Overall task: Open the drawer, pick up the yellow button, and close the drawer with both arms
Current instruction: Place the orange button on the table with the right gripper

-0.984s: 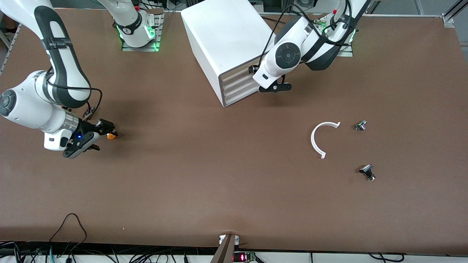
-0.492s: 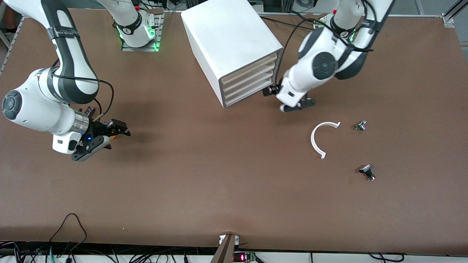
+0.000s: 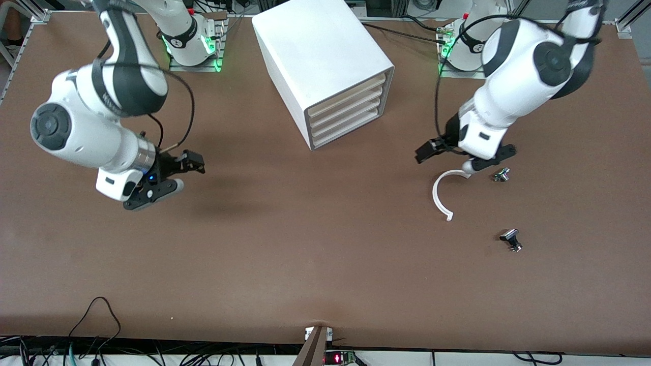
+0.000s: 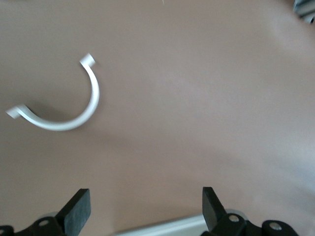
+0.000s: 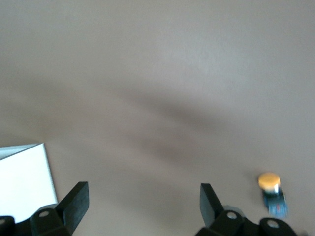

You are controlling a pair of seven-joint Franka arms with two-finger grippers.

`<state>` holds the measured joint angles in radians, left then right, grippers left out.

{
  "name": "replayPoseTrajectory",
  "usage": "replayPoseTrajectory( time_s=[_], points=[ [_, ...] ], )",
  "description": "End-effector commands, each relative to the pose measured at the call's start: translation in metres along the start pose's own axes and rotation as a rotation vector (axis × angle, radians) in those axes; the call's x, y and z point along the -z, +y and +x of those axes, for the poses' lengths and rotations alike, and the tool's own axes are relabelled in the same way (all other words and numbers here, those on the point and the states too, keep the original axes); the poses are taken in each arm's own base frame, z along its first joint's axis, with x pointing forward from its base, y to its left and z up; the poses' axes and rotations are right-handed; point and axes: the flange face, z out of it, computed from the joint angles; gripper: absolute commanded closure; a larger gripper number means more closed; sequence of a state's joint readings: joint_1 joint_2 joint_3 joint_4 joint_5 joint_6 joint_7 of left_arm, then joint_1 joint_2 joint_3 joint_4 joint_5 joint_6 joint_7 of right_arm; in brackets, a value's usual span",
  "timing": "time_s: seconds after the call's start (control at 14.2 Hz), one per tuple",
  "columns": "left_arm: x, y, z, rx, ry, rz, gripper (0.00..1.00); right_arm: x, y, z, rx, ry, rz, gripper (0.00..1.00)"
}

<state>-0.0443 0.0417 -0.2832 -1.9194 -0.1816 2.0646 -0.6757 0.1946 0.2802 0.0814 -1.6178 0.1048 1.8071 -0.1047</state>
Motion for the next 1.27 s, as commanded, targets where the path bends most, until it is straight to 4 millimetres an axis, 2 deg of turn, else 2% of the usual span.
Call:
replayPoseTrajectory(
  time_s=[0.0, 0.14, 0.21, 0.35, 0.42, 0.56, 0.7, 0.77, 0.91, 1.05, 1.2],
  points=[
    [0.066, -0.024, 0.007, -0.119, 0.049, 0.094, 0.0, 0.058, -0.035, -0.021, -0.045, -0.058, -0.107, 0.0],
    [0.103, -0.045, 0.016, -0.172, 0.025, 0.133, 0.0, 0.095, -0.015, -0.032, -0.06, -0.051, -0.252, 0.0],
    [0.119, -0.063, 0.024, -0.18, 0.022, 0.143, 0.0, 0.109, 0.01, -0.04, -0.097, -0.034, -0.285, 0.0],
    [0.143, -0.094, 0.04, -0.213, 0.033, 0.145, 0.0, 0.133, 0.093, -0.061, -0.233, 0.002, -0.266, 0.0],
    [0.147, -0.105, 0.046, -0.225, 0.034, 0.151, 0.0, 0.139, 0.115, -0.069, -0.268, 0.021, -0.237, 0.0],
    [0.151, -0.116, 0.054, -0.223, 0.049, 0.177, 0.0, 0.143, 0.132, -0.081, -0.321, -0.009, -0.192, 0.0],
    [0.141, -0.115, 0.059, -0.229, 0.045, 0.201, 0.0, 0.144, 0.13, -0.084, -0.338, -0.014, -0.173, 0.0],
    [0.141, -0.115, 0.061, -0.23, 0.048, 0.204, 0.0, 0.152, 0.127, -0.089, -0.338, -0.001, -0.17, 0.0],
    [0.144, -0.113, 0.069, -0.251, 0.052, 0.209, 0.0, 0.161, 0.133, -0.1, -0.357, -0.001, -0.171, 0.0],
    [0.148, -0.123, 0.075, -0.343, 0.043, 0.209, 0.0, 0.165, 0.146, -0.116, -0.395, -0.042, -0.164, 0.0],
    [0.148, -0.125, 0.077, -0.388, 0.039, 0.211, 0.0, 0.164, 0.16, -0.122, -0.423, -0.05, -0.158, 0.0]
  ],
)
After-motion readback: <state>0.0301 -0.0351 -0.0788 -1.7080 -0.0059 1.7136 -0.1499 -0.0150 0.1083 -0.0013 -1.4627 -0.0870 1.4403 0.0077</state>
